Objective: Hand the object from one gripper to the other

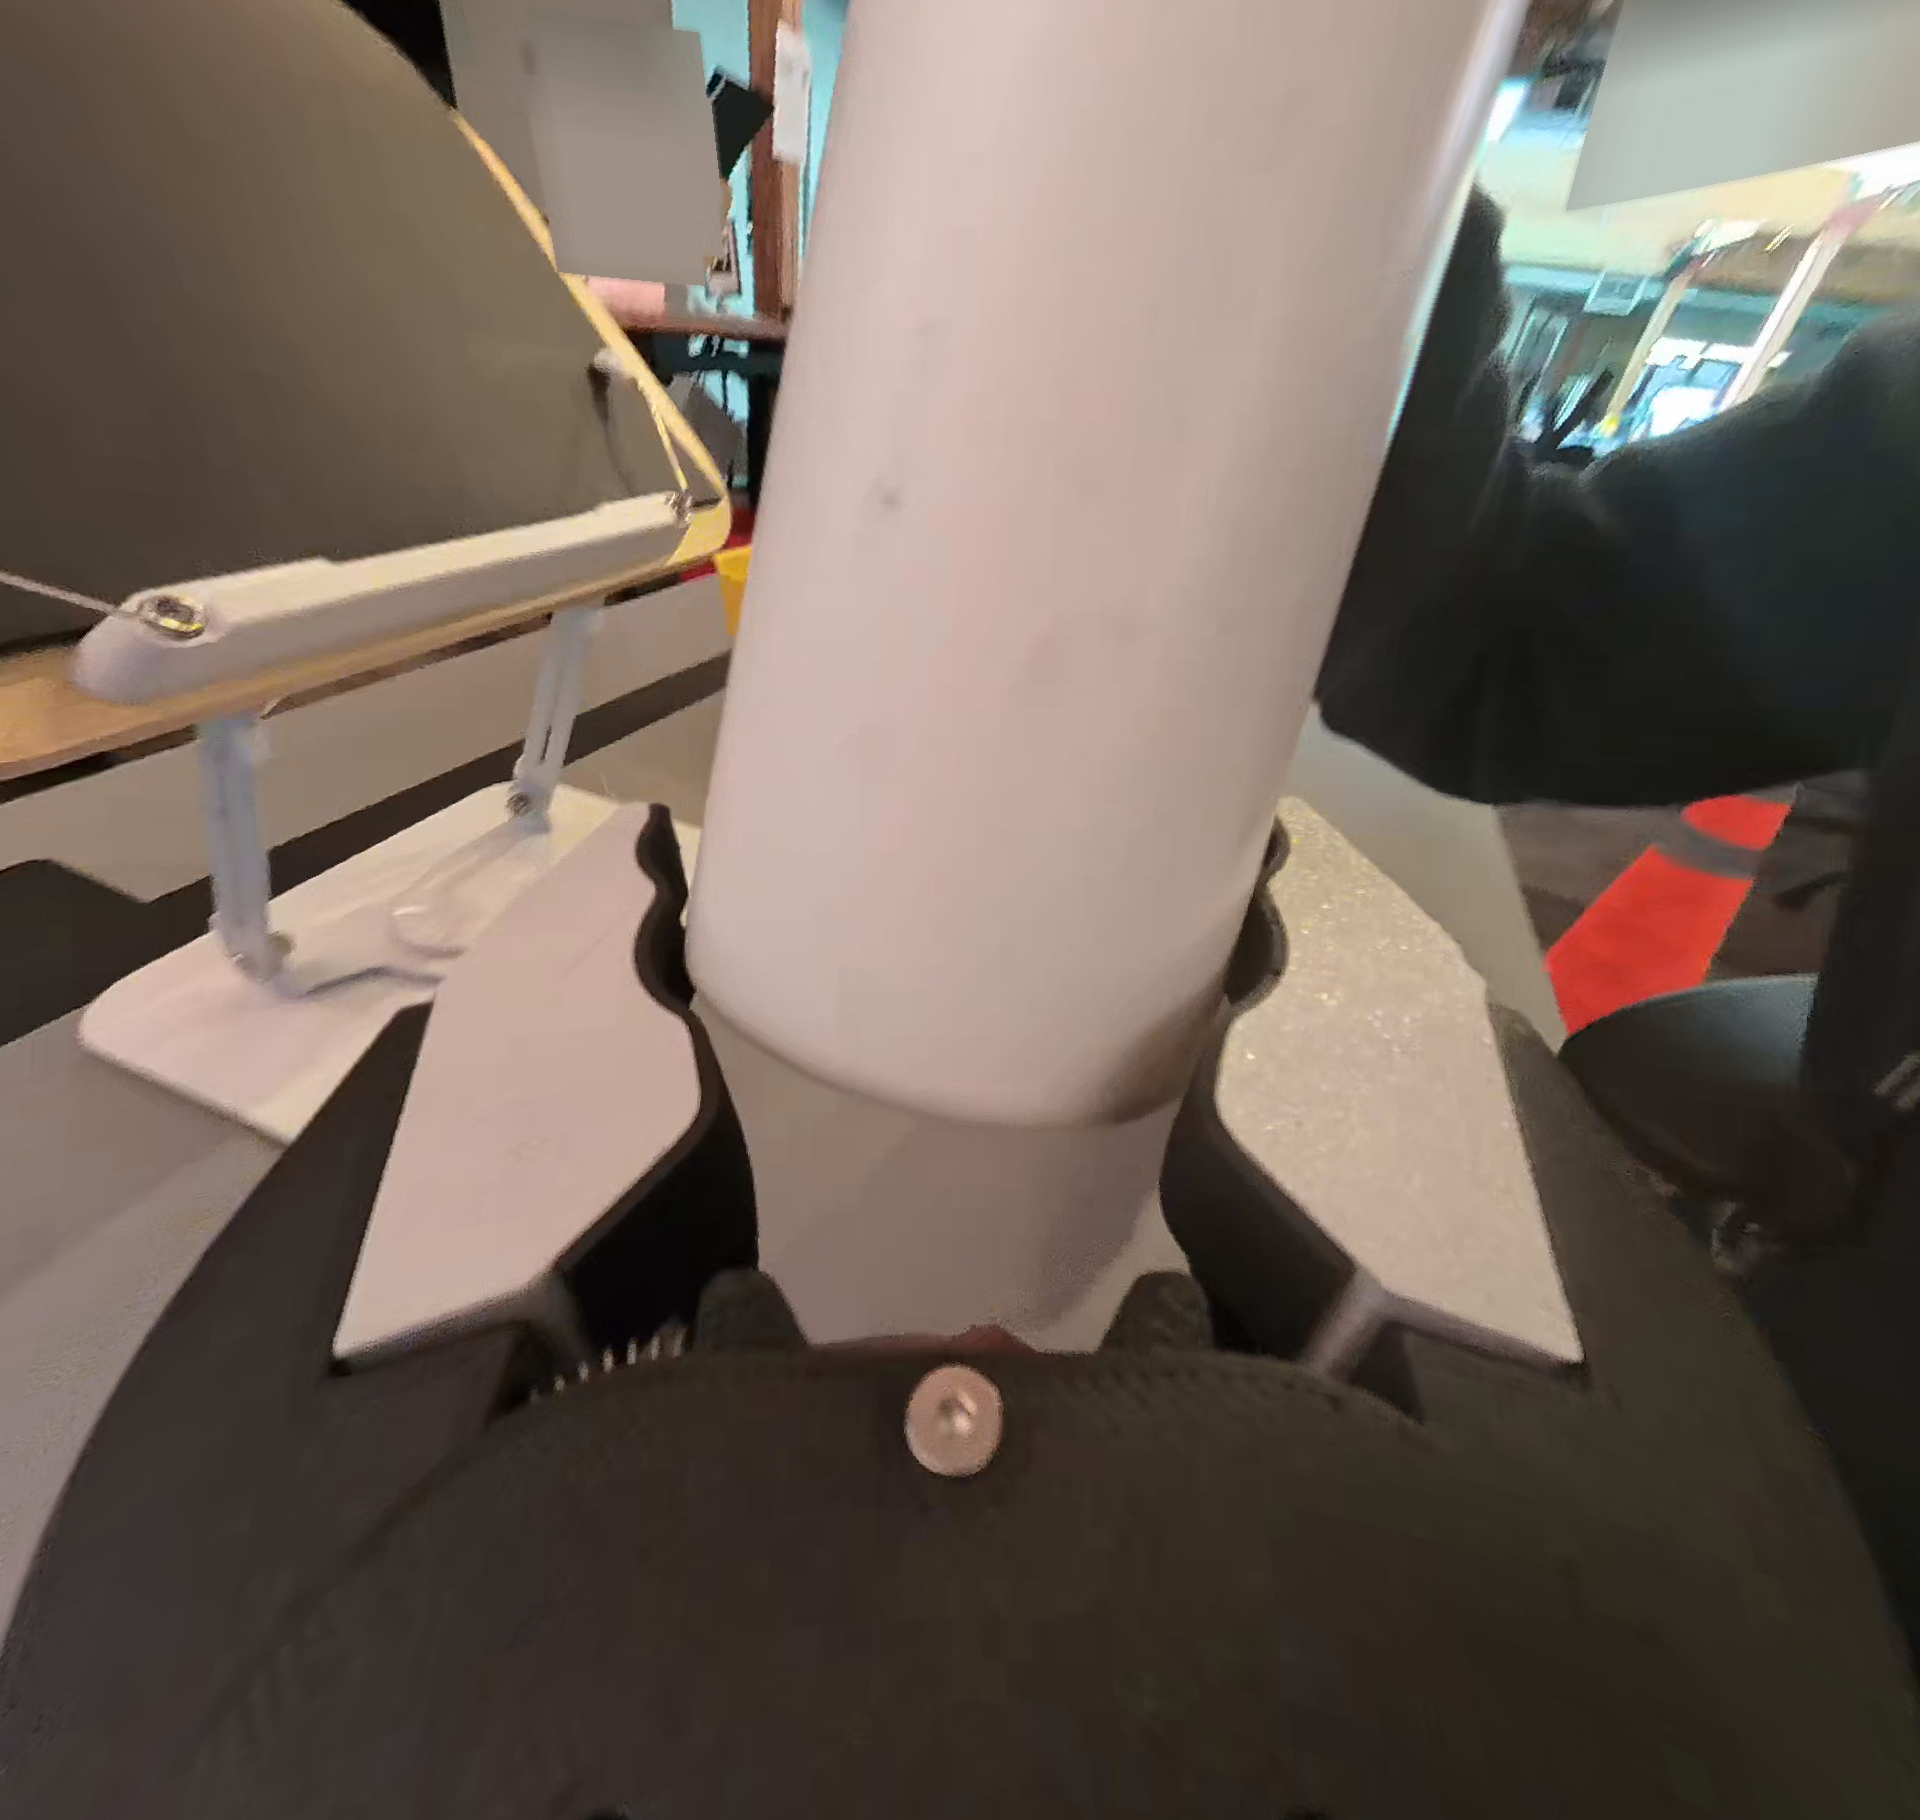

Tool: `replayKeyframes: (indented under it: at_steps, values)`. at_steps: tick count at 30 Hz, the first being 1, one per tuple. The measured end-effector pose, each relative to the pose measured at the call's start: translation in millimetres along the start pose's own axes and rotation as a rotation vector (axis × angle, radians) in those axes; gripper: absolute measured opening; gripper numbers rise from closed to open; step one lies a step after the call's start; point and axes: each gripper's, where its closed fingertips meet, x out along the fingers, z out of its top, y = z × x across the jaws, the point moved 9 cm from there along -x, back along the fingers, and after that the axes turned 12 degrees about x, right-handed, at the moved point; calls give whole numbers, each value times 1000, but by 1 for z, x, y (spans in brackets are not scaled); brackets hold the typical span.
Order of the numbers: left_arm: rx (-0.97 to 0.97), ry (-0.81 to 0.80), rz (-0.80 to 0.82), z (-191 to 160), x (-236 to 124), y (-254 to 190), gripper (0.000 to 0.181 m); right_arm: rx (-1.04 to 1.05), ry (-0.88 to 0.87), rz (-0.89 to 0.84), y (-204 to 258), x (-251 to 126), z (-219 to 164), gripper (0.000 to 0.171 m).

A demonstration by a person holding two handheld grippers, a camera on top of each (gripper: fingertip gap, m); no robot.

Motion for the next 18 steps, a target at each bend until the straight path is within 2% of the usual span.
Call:
replayKeyframes:
  at_steps: [1, 2, 4, 8, 12, 16, 18]
  values:
    - [-12, -35, -10, 1, 3, -1, 102, 4, -34, 4, -1, 2, 4, 10]
    - [-29, -78, -27, 3, 5, -2, 102, 6, -67, 0, -2, 3, 7, 0]
    - [-52, -149, -46, 7, 9, -1, 102, 28, -132, -33, -6, 5, 13, 7]
    - [-70, -231, -80, 13, 16, -1, 102, 121, -269, -82, -13, -2, 13, 43]
    - [-77, -261, -104, 16, 22, -2, 101, 291, -448, -86, -16, -10, -11, 72]
    - [-113, -303, -126, 15, 27, -2, 100, 496, -655, 50, -10, -11, -49, 110]
    - [-120, -309, -134, 16, 31, -3, 100, 553, -706, 134, -3, -3, -67, 110]
